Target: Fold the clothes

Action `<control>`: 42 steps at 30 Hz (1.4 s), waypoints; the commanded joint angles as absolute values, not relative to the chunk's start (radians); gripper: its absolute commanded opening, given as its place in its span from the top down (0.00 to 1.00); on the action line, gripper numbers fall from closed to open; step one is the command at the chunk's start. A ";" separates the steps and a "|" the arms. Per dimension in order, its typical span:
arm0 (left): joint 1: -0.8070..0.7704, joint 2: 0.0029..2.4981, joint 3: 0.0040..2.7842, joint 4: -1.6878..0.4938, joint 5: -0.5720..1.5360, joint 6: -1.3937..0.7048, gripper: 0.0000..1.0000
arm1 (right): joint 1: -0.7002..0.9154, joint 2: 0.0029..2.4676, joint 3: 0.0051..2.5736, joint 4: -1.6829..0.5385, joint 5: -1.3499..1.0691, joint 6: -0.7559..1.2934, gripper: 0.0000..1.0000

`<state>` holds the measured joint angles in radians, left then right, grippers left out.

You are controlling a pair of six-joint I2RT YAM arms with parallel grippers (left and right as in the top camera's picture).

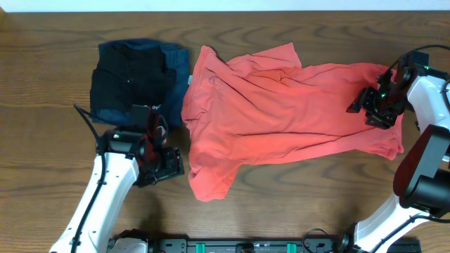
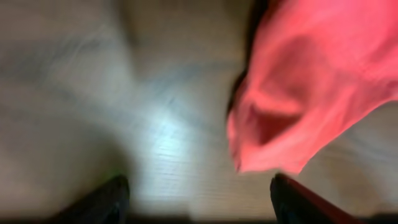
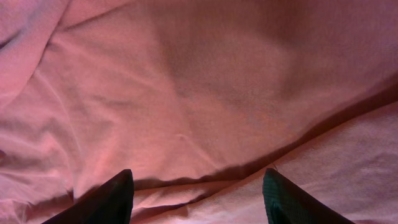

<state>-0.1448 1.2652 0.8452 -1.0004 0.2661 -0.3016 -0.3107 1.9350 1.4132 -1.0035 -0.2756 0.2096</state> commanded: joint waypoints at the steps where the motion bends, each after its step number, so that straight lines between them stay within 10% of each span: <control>1: -0.142 1.270 0.753 -0.907 0.340 -0.240 0.26 | -0.315 1.917 1.427 -1.002 -0.273 0.224 0.35; 10: -0.142 1.301 0.574 -0.633 0.576 -0.054 0.29 | -0.315 1.917 1.427 -1.002 -0.273 0.224 0.35; 22: -0.134 1.375 0.611 -0.654 0.853 0.018 0.94 | -0.315 1.917 1.427 -1.007 -0.273 0.224 0.35; 33: -0.108 1.341 0.936 -0.977 0.690 0.018 0.92 | -0.315 1.917 1.427 -1.004 -0.274 0.224 0.35; 38: -0.108 1.348 0.859 -0.978 0.474 -0.042 0.47 | -0.314 1.917 1.427 -1.004 -0.274 0.224 0.35; 42: -0.108 1.348 0.789 -0.984 0.466 -0.055 0.42 | -0.314 1.917 1.427 -1.003 -0.274 0.224 0.35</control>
<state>-0.1120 1.3411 0.8268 -0.9756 0.5381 -0.0299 -0.3107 1.9350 1.4136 -1.0042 -0.2756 0.2127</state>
